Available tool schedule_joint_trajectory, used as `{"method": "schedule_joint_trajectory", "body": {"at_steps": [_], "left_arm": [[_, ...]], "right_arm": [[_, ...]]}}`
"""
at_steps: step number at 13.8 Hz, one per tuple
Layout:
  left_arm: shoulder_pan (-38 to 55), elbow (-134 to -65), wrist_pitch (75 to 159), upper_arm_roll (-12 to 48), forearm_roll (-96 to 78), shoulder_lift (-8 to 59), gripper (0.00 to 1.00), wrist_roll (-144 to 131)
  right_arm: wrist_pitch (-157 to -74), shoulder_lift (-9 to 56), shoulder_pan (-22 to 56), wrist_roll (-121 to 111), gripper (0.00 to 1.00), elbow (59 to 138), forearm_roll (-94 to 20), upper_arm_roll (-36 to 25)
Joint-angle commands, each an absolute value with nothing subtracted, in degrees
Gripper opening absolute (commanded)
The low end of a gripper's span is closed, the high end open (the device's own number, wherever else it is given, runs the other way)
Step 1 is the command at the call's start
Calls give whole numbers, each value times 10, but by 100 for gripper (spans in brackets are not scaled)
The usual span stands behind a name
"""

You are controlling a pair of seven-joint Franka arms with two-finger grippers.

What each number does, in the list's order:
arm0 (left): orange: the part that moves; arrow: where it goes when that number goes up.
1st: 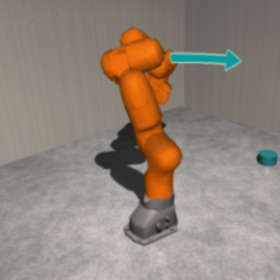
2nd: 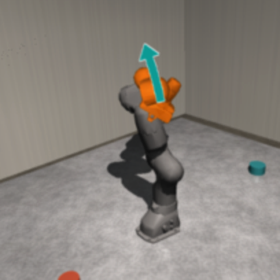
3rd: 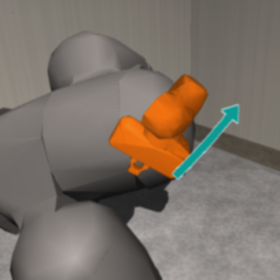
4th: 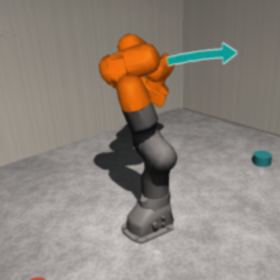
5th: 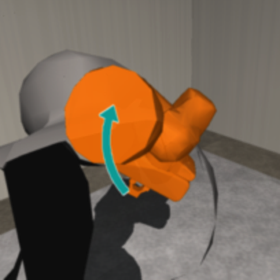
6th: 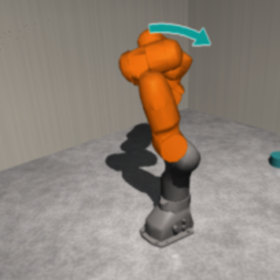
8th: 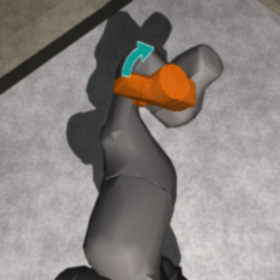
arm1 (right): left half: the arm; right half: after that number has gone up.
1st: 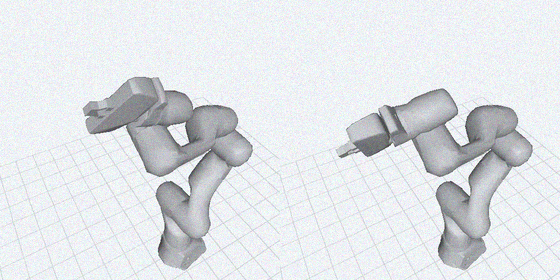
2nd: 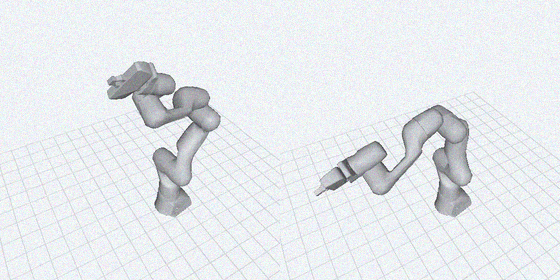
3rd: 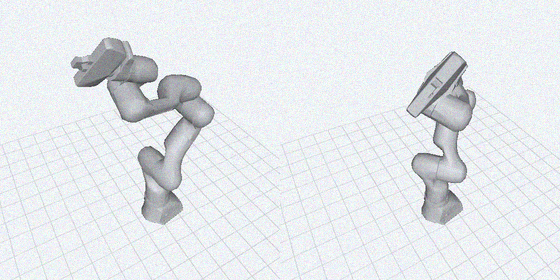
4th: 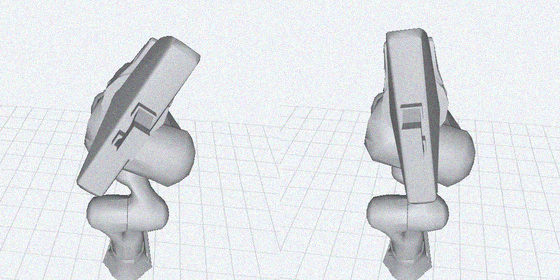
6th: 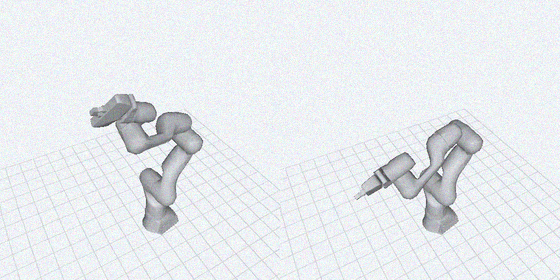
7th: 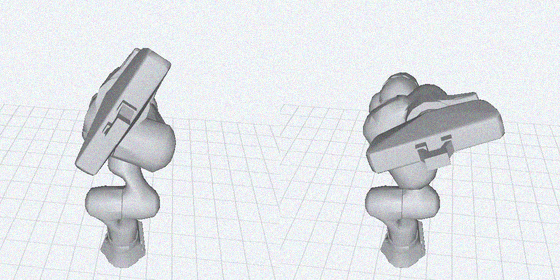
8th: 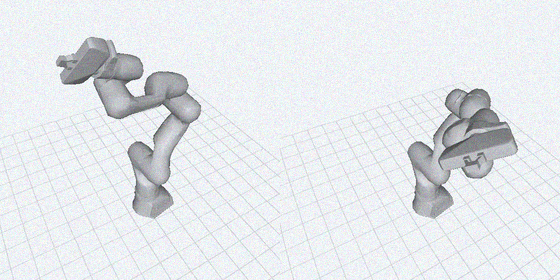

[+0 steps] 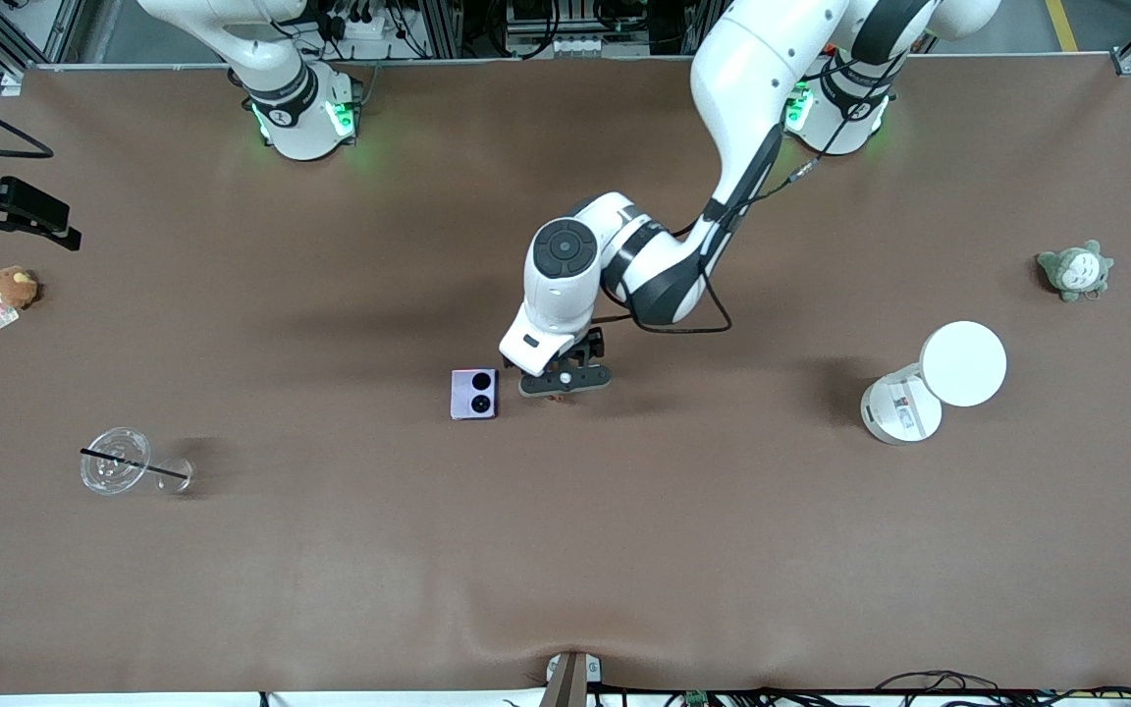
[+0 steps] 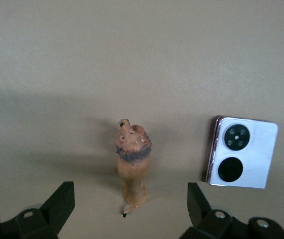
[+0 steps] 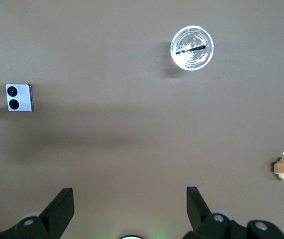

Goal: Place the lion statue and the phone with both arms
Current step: 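Lower the left gripper and close it on the lion figurine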

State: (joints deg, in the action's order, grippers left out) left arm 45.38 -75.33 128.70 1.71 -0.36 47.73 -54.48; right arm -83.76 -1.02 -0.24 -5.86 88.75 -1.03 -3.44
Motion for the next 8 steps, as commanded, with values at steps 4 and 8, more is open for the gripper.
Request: {"method": "schedule_joint_trajectory", "body": {"at_steps": [4,8], "left_arm": [[474,-742,1313,8,-4,509,88,-560],[473,-742,1314,9,-5,514,48,-561]], "right_arm": [[-841,-18,-4,-49,100,893,-4,-31],[-841,-17,-4,-49,100,893,-4,-31]]}}
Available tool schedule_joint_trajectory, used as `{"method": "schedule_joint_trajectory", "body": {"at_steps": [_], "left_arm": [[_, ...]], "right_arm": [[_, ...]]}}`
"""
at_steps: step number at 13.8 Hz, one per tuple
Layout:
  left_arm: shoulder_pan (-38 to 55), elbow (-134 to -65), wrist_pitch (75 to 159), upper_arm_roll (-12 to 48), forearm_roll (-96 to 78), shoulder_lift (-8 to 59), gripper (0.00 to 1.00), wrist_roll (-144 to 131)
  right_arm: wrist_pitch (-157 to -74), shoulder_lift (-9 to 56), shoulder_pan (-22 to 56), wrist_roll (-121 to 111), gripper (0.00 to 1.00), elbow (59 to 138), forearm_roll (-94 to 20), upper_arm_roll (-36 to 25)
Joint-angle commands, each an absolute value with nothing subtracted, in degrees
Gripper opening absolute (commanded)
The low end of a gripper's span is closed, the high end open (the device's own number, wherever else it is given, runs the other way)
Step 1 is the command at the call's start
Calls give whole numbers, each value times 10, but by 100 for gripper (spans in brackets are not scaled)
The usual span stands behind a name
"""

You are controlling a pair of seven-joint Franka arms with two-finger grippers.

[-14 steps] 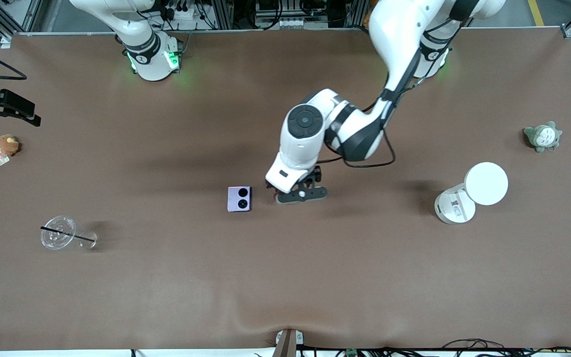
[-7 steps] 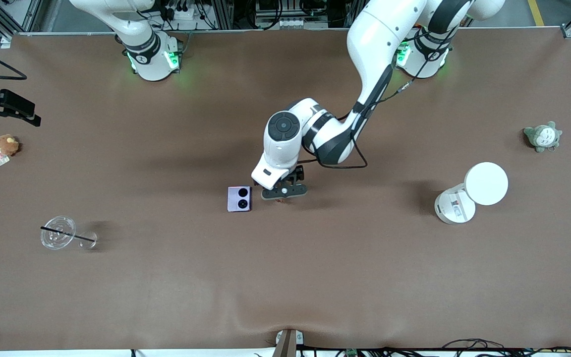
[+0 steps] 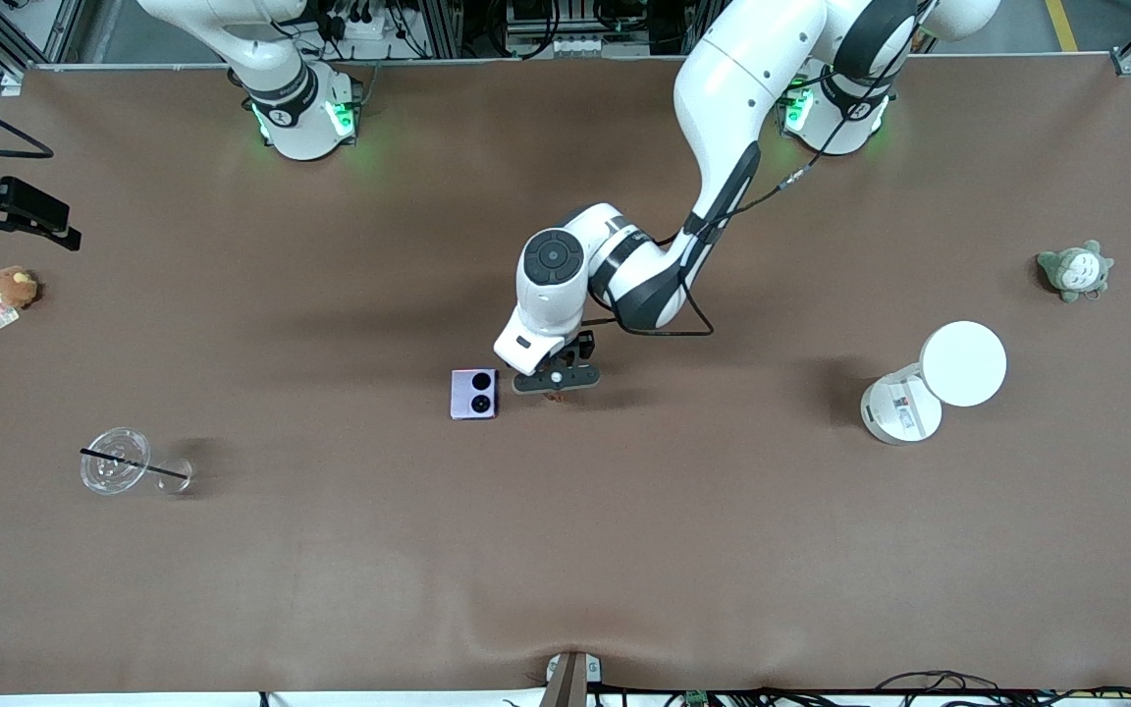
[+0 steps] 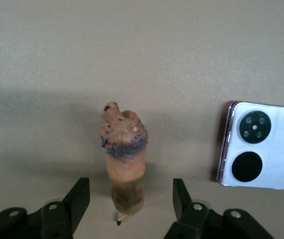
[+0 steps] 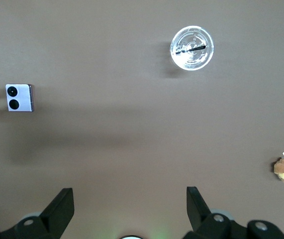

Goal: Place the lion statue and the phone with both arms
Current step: 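Lower the left gripper and close it on the lion figurine, then carry the lion toward the white lamp while the right gripper reaches the phone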

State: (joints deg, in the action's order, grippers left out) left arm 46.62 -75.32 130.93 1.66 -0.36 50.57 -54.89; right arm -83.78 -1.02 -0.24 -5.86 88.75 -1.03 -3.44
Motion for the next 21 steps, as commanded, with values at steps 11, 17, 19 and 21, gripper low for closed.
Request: {"method": "schedule_joint_trajectory", "body": {"at_steps": [11,17,19,21], "left_arm": [[441,-748,1245,3,13,461,0,-540],[374,-872,1215,4,58,351,0,-507],[335,-958,1230,5,62,284,0,-466],[296,-1031,1261,7,62,231,0,-419]], "right_arm": [[-841,-8,-3,-48,100,894,-8,-31],[-856,70,-11,-41,100,867,-14,-32],[-860,113,-25,-45,100,843,-17,-32],[-890,146,-35,-46,100,828,-18,-32]]}}
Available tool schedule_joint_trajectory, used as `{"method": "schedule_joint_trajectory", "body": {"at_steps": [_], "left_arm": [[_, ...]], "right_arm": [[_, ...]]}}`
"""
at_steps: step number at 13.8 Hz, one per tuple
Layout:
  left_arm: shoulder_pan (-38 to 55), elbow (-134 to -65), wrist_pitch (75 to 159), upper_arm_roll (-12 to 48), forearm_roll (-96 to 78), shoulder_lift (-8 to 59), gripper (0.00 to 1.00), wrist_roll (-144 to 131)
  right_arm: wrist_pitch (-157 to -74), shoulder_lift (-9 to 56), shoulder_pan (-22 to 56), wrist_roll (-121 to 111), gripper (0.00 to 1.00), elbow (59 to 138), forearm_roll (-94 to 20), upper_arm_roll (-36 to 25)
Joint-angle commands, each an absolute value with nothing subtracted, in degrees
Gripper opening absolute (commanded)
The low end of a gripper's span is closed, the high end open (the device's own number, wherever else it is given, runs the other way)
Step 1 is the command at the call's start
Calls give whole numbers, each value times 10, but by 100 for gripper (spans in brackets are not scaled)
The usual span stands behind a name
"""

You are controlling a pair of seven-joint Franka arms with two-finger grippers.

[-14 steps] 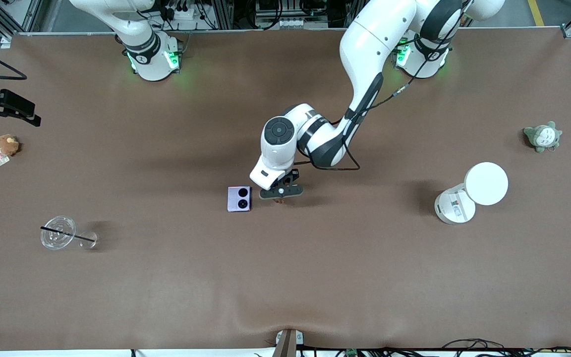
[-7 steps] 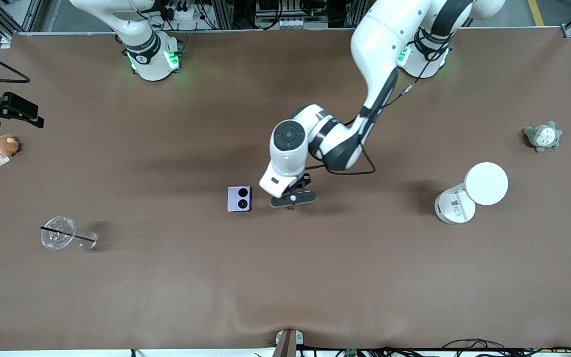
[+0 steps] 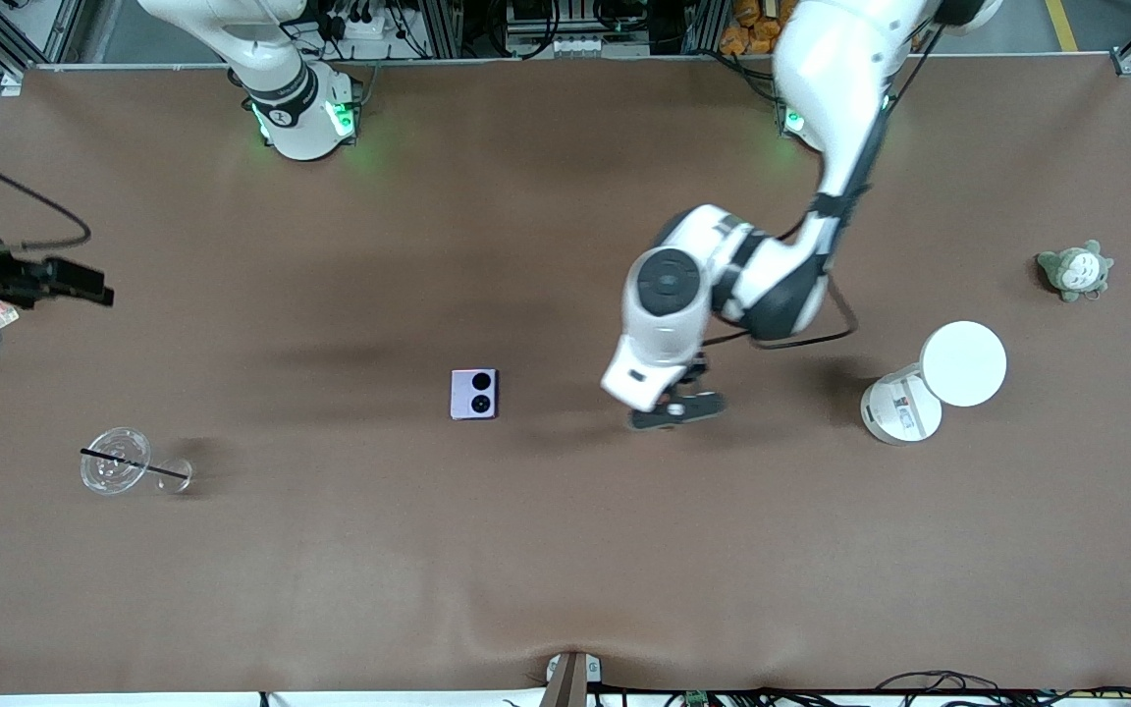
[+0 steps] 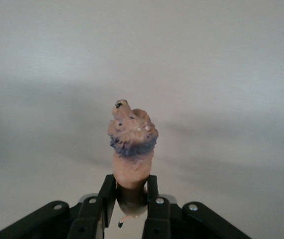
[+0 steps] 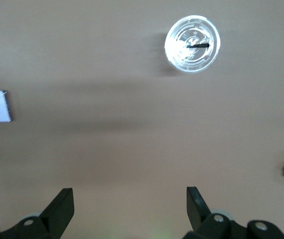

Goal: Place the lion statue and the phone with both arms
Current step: 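Carry the lion toward the white lamp while the right gripper reaches the phone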

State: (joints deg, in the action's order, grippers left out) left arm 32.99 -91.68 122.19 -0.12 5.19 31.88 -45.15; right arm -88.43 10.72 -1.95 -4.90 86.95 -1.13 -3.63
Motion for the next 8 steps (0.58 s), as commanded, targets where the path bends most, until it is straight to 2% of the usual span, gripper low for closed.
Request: {"method": "schedule_joint_trajectory", "body": {"at_steps": [1,3,5,8], "left_arm": [[274,-1066,1285,9,62,213,0,-397],[240,-1120,1326,9,62,193,0,-363],[216,-1174,1391,9,62,188,0,-331],[165,-1214,1432,9,62,187,0,-249]], "right_arm": [[-912,155,-35,-48,100,828,-15,-32],[-927,174,-31,-45,100,828,-21,-31],[-942,219,-11,-47,100,829,-23,-28],[-974,235,5,-50,100,828,-22,-27]]}}
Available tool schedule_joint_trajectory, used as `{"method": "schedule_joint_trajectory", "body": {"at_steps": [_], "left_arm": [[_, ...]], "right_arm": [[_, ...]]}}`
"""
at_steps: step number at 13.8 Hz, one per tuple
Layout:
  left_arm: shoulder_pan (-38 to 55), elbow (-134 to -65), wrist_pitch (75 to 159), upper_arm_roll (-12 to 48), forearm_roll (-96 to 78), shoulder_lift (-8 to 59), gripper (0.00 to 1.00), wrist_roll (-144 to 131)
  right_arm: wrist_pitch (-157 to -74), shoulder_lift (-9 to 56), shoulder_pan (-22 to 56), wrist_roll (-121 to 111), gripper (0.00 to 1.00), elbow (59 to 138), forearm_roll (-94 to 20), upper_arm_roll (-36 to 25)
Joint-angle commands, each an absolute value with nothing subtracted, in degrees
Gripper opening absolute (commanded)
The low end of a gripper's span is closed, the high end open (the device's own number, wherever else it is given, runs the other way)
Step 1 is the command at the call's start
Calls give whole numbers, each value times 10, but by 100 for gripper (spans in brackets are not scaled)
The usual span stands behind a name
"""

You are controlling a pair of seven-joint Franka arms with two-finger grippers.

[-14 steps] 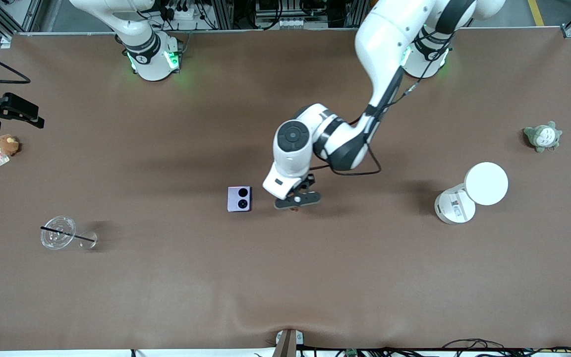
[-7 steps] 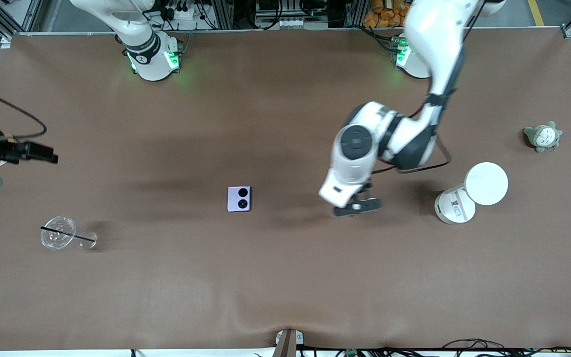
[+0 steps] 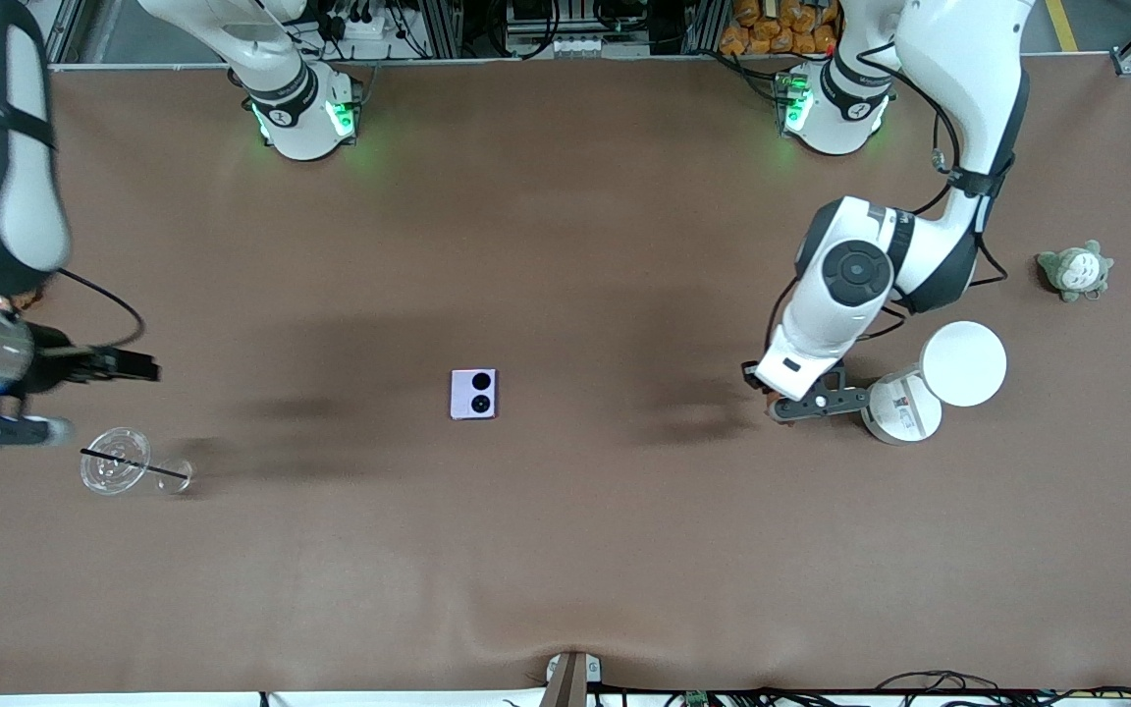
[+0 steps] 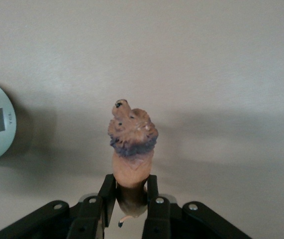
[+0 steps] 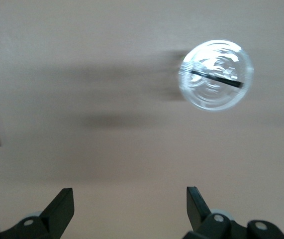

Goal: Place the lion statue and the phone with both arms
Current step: 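Carry the lion toward the white lamp while the right gripper reaches the phone, then lower the lion beside the lamp while the right gripper grasps the phone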

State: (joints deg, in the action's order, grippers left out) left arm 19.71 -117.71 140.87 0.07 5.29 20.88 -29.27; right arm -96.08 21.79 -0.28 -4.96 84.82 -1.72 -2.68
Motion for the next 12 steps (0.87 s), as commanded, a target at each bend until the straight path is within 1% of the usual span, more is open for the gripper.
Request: {"method": "schedule_joint_trajectory", "body": {"at_steps": [1,3,4,6,8,9,12], "left_arm": [[152,-1222,1433,10,62,183,0,-230],[142,-1230,1446,9,63,185,0,-218],[136,-1231,1460,9,62,192,0,-209],[127,-1229,1488,9,62,211,0,-182],[116,-1224,1500,9,62,223,0,-164],[106,-1223,1501,9,62,227,0,-154],[106,-1222,1529,9,62,247,0,-141]], "right_arm": [[-1005,245,18,-50,100,828,-23,-26],[-1024,257,86,-42,100,828,-22,-27],[-1031,275,119,-25,100,828,-21,-27],[-1103,293,175,93,100,833,-39,-26],[-1150,324,230,174,100,832,-49,-27],[-1169,338,249,194,100,834,-48,-27],[-1178,377,287,233,100,835,-50,-26]]}}
